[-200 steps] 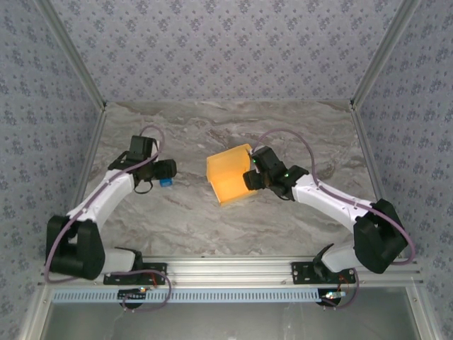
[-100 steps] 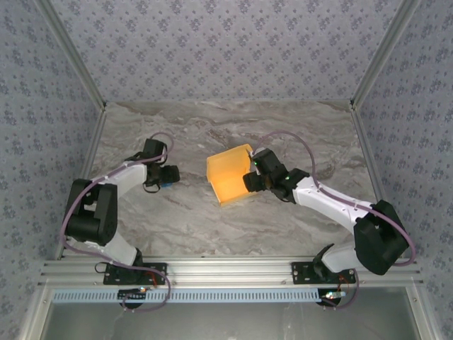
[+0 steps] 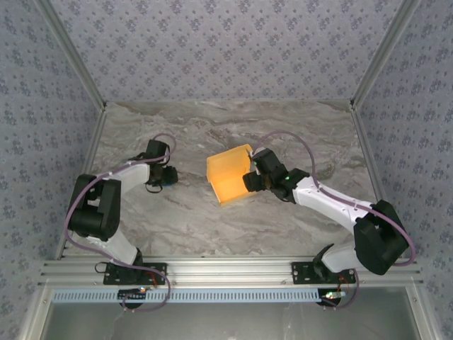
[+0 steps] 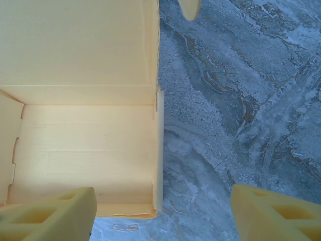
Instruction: Fold the paper box
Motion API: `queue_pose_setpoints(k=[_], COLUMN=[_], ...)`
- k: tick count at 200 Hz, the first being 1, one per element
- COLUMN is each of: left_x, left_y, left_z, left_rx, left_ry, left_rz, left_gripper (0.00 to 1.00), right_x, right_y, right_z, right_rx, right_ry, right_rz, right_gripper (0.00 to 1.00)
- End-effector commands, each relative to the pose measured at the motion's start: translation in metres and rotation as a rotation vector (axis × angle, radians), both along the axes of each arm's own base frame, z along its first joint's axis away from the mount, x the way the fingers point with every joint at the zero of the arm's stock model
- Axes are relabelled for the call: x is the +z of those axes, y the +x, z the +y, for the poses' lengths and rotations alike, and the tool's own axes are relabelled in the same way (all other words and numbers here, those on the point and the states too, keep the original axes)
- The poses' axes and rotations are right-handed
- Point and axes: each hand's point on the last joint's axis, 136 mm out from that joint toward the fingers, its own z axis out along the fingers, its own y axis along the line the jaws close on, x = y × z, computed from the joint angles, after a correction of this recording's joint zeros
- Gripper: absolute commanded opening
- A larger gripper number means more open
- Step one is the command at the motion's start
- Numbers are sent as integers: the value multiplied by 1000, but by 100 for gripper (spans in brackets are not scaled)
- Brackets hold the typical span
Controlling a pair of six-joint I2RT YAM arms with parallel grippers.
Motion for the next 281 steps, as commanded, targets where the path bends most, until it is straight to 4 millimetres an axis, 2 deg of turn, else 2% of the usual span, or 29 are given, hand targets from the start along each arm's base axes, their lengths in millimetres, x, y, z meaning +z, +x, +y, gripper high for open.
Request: queue_pose_setpoints(k=[1, 18, 47, 73, 101, 124, 146, 175, 212, 242, 281], left_x=[19, 41, 79, 105, 135, 147, 129, 102, 79, 62, 42], left_y=[-6, -24, -72, -109, -134, -135, -120, -99, -70, -62, -49], left_z=[-4, -17, -48, -80, -136, -187, -220, -247, -257, -268, -269], left_rx=[-16, -51, -127, -210, -401, -557, -642, -699, -695, -703, -689], left_ry=[17, 31, 10, -15, -17, -4, 67, 81, 94, 89, 111], left_rz=[-55, -104, -198, -257, -339, -350, -316, -251, -225, -201, -190], left_gripper=[44, 44, 42, 40, 40, 40, 40, 40, 39, 39, 41], right_x=[2, 8, 15, 14, 18, 18, 15, 8, 4, 1, 0], right_y=[-1, 0, 4, 9, 9, 8, 6, 1, -1, 1, 1], right_z=[-4, -11, -32, -52, -68, -83, -92, -104, -104, -102, -102], right_rx=[-5, -24, -83, -145, -189, -226, -248, -270, -268, -263, -259], right_ry=[-26, -44, -61, -53, -55, -47, -52, -95, -85, -83, -87], right_rz=[-6, -16, -20, -2, -7, -3, 2, 15, 22, 25, 31], right_gripper=[73, 73, 73, 73, 73, 73, 73, 73, 73, 73, 73])
